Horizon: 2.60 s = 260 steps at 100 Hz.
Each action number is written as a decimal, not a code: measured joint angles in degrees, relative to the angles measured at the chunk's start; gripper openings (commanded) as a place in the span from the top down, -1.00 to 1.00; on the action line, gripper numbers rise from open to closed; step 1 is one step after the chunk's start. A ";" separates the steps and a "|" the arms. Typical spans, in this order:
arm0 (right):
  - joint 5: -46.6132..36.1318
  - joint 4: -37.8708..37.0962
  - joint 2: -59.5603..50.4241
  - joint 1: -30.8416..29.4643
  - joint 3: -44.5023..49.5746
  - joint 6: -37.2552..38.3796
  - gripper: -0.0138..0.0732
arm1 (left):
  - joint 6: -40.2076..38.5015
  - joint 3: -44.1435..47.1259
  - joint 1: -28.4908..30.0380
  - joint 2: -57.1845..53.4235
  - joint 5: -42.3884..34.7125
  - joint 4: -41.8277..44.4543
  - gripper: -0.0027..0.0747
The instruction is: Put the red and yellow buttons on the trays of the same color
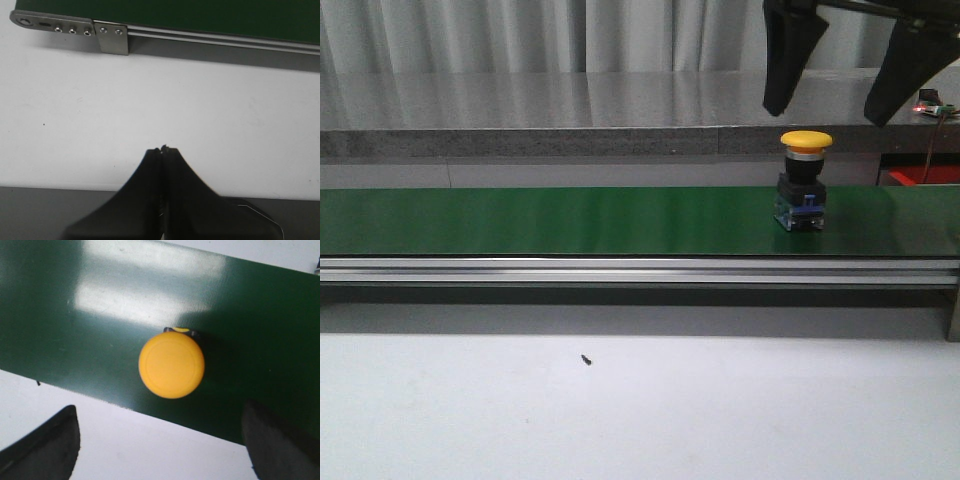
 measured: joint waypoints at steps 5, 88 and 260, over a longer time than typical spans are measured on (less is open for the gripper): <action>-0.13 -1.30 0.93 0.00 -0.10 0.36 -0.80 | 0.00 0.00 0.00 0.00 0.00 0.00 0.98; -3.81 -5.91 10.63 -0.79 -0.46 0.85 0.01 | 0.00 0.00 -0.75 0.00 0.00 0.04 0.98; -11.55 -11.59 -27.60 -47.54 37.12 5.84 0.01 | 0.00 0.00 -0.75 0.00 0.00 0.04 0.98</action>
